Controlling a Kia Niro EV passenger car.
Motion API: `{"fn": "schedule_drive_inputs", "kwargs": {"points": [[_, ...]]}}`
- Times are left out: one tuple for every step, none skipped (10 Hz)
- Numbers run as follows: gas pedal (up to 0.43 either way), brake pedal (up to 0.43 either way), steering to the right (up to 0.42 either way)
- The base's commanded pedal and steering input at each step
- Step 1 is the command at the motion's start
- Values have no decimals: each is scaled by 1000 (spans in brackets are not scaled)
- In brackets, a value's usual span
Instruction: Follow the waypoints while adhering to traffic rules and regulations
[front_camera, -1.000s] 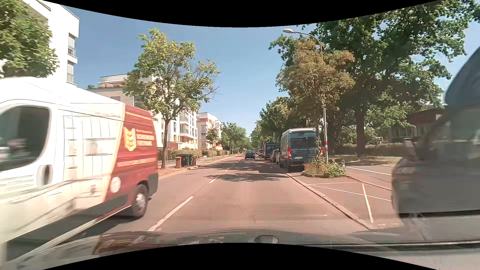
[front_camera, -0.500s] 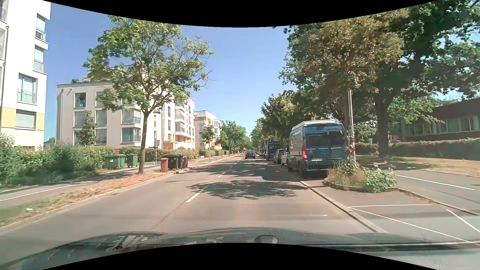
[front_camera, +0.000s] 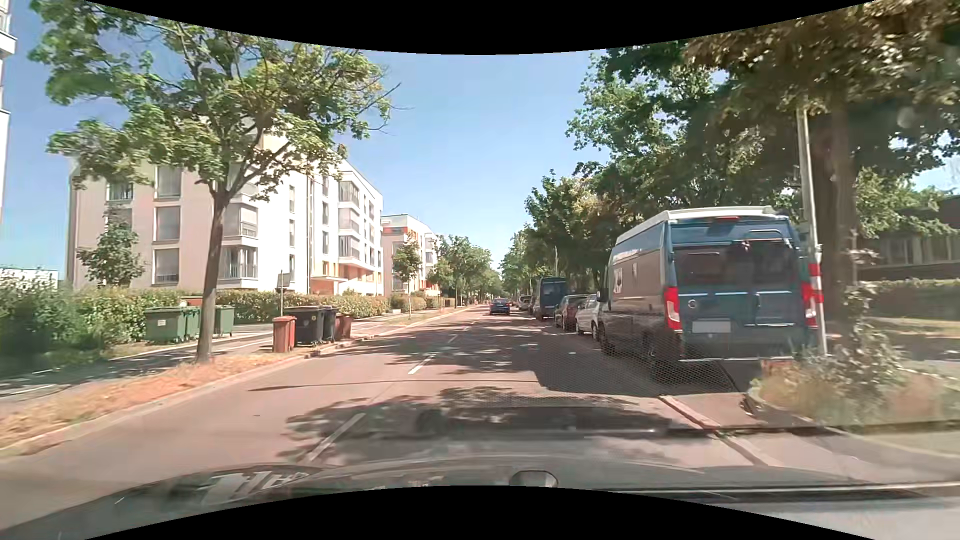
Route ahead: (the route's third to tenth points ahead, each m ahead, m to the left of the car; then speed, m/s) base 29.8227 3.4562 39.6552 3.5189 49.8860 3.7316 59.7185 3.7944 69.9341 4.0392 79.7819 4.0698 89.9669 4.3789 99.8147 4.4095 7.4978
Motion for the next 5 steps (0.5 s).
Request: {"fn": "schedule_drive_inputs", "kwargs": {"points": [[98, 0, 0], [98, 0, -2], [98, 0, -1], [98, 0, -1], [98, 0, -1]]}}
